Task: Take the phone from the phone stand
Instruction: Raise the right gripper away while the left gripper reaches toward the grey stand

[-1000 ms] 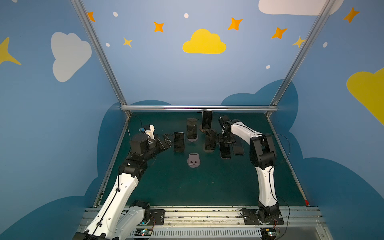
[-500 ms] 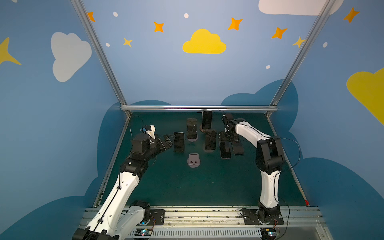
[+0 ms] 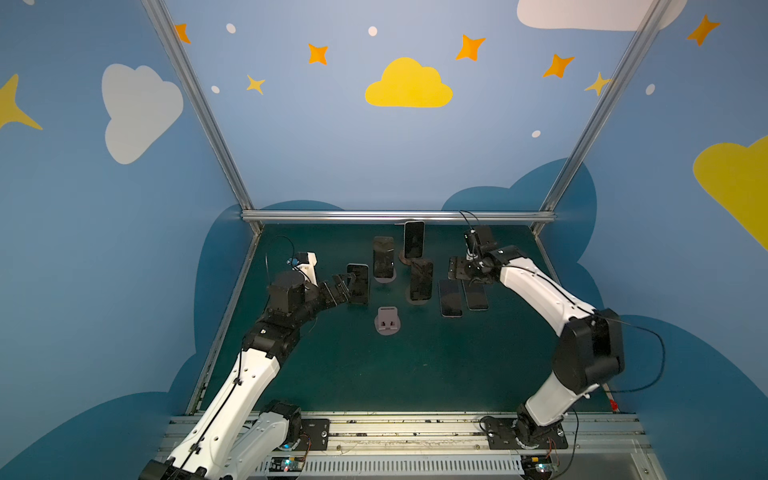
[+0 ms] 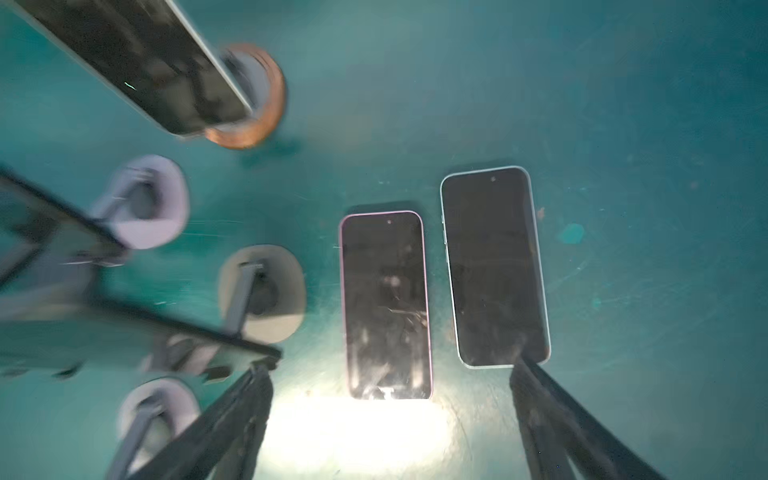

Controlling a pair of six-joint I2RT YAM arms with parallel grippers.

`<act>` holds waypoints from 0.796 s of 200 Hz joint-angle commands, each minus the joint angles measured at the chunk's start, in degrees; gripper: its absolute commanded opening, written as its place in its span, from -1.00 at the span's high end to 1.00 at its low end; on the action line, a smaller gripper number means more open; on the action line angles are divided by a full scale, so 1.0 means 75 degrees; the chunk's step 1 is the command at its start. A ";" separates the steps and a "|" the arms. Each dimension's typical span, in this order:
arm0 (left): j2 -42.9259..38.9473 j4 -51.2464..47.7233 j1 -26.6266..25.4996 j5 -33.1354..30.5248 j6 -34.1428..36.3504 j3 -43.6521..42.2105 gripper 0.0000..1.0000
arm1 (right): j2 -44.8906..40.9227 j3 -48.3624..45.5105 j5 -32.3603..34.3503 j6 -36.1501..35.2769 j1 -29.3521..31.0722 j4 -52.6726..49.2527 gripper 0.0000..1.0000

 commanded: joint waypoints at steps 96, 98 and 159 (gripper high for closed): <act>0.0222 0.0265 -0.3077 -0.3456 0.0572 -0.0530 -1.00 | -0.4276 -0.4605 -0.1958 0.0112 0.0183 0.5063 -0.85; 0.0281 0.0292 -0.3124 -0.3495 0.0595 -0.0533 -1.00 | -0.4289 -0.4627 -0.1998 0.0034 0.0184 0.5076 -0.85; 0.2345 0.0396 -0.4154 -0.4126 0.0572 0.0148 -1.00 | -0.4031 -0.4748 -0.1616 -0.0160 0.0182 0.5038 -0.84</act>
